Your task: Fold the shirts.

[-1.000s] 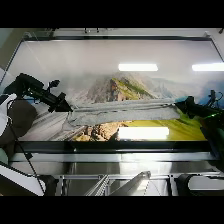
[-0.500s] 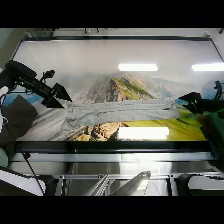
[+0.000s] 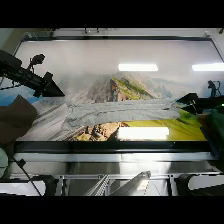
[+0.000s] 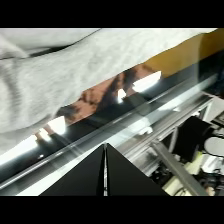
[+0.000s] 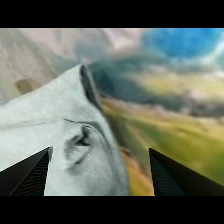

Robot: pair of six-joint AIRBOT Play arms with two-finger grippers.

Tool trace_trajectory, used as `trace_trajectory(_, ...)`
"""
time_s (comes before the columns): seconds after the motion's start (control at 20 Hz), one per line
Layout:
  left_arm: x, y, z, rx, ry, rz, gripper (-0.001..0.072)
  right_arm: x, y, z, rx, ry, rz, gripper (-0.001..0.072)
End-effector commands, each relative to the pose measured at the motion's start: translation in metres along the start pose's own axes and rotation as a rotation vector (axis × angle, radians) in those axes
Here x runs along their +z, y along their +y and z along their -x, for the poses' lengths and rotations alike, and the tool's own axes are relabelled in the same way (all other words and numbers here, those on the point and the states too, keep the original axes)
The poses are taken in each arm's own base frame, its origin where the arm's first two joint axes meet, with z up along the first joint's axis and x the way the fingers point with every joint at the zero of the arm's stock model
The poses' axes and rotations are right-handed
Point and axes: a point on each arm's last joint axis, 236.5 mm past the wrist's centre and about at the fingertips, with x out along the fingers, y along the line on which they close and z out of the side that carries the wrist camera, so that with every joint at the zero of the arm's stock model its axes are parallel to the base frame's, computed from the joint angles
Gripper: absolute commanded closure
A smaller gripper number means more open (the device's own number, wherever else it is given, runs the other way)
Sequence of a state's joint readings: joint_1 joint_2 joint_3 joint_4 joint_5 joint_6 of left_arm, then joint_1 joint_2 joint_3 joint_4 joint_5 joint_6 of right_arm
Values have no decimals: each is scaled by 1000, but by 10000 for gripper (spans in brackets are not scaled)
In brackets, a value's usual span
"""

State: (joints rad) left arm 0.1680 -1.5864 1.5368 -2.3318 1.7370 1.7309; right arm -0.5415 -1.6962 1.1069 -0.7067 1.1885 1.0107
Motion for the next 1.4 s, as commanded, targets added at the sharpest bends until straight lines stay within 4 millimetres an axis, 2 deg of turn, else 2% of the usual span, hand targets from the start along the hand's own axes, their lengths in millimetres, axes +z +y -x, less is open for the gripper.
trace_trajectory(0.0,3,-35,-3,-85,-23,-54,683,-26,7,-29,11,129,16,0)
trace_trajectory(0.15,0,-51,-32,-84,33,-99,683,-42,27,-49,38,201,48,15)
trace_trajectory(0.2,3,-57,-47,-82,42,-116,682,-47,36,-52,59,220,52,188)
trace_trajectory(0.25,6,-62,-63,-79,52,-133,683,-53,46,-54,88,243,77,532)
trace_trajectory(0.3,9,-66,-81,-77,66,-142,682,-58,57,-54,129,261,87,687)
trace_trajectory(0.45,11,-75,-152,-60,125,-167,683,-47,74,-43,197,220,74,697)
trace_trajectory(0.6,5,-73,-229,-30,186,-170,684,-36,94,-16,282,190,75,698)
trace_trajectory(0.75,-15,-61,-281,-2,275,-151,692,-37,101,6,315,196,91,698)
trace_trajectory(0.85,-23,-54,-301,14,305,-120,692,-39,105,12,332,204,92,698)
trace_trajectory(0.95,-23,-57,-312,22,320,-125,694,-43,109,15,357,222,95,698)
trace_trajectory(1.2,8,-64,-312,170,252,-212,693,-60,125,32,443,293,99,698)
trace_trajectory(1.25,10,-70,-313,162,252,-225,693,-60,131,37,468,288,105,698)
trace_trajectory(1.35,13,-77,-318,157,261,-248,692,-57,157,55,582,253,151,698)
